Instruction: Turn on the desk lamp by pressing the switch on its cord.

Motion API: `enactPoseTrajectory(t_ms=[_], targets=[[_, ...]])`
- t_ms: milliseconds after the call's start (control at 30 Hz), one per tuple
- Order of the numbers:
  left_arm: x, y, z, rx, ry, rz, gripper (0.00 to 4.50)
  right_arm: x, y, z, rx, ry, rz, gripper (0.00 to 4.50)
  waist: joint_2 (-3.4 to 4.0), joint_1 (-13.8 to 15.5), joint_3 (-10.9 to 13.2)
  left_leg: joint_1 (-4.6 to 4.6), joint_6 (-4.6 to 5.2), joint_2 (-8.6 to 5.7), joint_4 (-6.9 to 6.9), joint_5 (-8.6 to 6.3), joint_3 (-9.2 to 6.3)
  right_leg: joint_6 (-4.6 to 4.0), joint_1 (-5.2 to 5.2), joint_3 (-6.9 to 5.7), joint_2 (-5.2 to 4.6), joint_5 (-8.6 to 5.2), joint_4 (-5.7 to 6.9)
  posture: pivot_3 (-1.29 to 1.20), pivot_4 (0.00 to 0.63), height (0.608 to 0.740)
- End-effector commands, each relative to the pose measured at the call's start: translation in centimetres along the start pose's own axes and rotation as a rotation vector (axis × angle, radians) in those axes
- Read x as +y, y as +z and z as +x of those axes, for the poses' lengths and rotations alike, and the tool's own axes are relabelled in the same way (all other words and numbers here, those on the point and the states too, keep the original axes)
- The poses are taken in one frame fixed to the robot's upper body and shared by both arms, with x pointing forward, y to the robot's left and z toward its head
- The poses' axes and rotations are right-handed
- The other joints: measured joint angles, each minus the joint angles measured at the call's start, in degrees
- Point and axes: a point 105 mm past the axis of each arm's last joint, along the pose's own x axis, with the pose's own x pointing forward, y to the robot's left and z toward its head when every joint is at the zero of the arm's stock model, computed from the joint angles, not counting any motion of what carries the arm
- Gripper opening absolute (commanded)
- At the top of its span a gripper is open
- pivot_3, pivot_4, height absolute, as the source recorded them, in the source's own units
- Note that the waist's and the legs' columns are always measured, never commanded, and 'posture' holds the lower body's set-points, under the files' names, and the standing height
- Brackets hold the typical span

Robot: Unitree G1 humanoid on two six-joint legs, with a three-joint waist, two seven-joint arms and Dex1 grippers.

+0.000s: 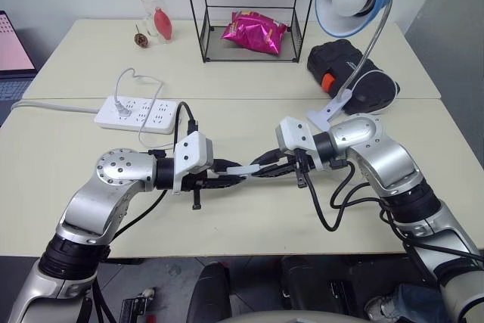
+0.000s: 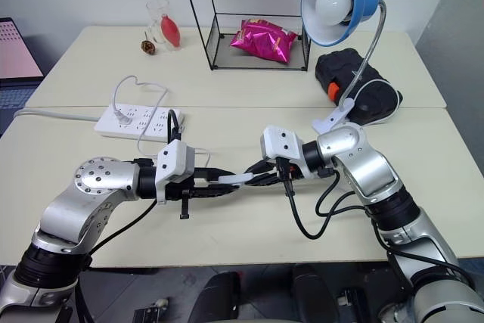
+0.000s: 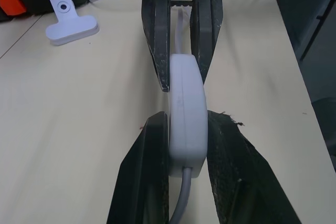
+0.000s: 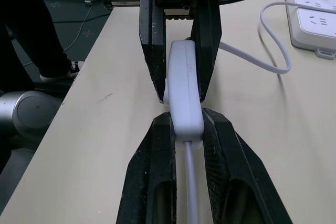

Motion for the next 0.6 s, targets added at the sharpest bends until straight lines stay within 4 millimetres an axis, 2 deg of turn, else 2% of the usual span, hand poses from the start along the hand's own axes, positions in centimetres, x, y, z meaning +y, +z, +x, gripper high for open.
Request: enactPoseTrajectory(t_ms=[33,233,600], targets=[[1.71,0.48,-0.8,0.001,0.093,0.04,0.63,0.17,1.33,0.06,-0.044,0.012,-0.042,0.35,0.0,0.0,0.0,0.0,0.0,0.0,0.0,0.0,0.0,0.0,0.0,0.0,0.0,0.0,0.0,0.0,0.15,0.74],[2.37,0.6,-1.01,0.003,0.125,0.084,0.63,0.19,1.35,0.03,-0.043,0.015,-0.049,0.35,0.0,0.01,0.0,0.0,0.0,0.0,0.0,0.0,0.0,0.0,0.0,0.0,0.0,0.0,0.0,0.0,0.15,0.74],[2.14,0.56,-1.11,-0.02,0.12,0.066,0.61,0.2,1.51,0.1,-0.05,0.021,-0.06,0.35,0.0,0.0,0.0,0.0,0.0,0.0,0.0,0.0,0.0,0.0,0.0,0.0,0.0,0.0,0.0,0.0,0.15,0.74]])
